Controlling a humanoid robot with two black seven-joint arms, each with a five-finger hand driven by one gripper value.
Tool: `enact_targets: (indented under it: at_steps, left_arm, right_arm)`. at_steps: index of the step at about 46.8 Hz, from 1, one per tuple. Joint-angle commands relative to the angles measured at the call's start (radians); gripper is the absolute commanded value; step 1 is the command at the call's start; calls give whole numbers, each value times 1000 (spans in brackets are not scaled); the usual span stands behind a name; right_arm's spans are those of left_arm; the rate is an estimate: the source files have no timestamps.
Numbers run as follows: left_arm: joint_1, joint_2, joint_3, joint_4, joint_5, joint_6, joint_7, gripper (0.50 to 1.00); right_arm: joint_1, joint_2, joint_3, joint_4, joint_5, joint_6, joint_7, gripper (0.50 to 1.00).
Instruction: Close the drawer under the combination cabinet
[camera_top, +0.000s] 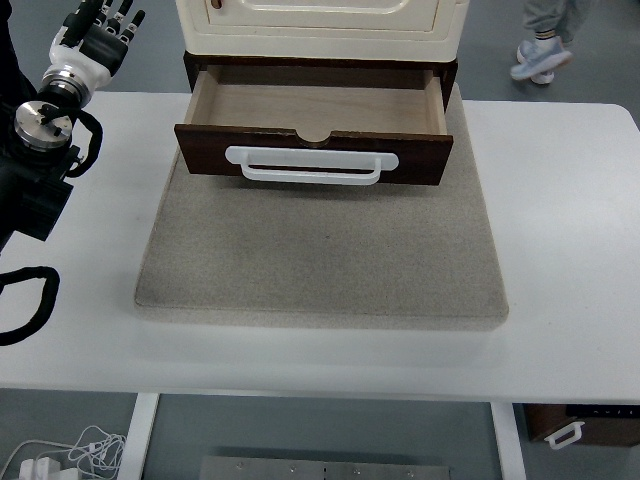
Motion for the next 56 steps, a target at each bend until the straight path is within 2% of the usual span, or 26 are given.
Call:
enact_targets:
  at_steps: [1, 8, 16, 34, 40, 48, 56]
  left_arm:
    - [-2, 2, 0, 3, 0, 0, 0, 1000]
    - [-7, 46, 0, 3, 8, -2, -1, 1000]
    - [-45, 54, 4, 3, 15, 0, -1, 1000]
    - [-194, 120, 66, -6, 20, 18, -1, 1000]
    - [-242, 170, 70, -13, 22, 18, 2, 1000]
    - [-266, 238, 70, -138, 23, 20, 3, 1000]
    - [-298, 298, 109, -293, 38, 58, 3, 1000]
  right_arm:
    - [-1, 0, 0, 0, 1, 0, 0, 952]
    - [1, 0, 0, 0, 1, 0, 0, 952]
    - [-1, 0, 0, 0, -1, 0, 0, 952]
    - [1, 0, 0, 0, -1, 0, 0, 952]
    - [-1, 0, 0, 0, 1, 0, 0, 952]
    - [-1, 0, 0, 0, 1, 0, 0, 952]
    - [-1, 0, 0, 0, 1, 0, 0, 952]
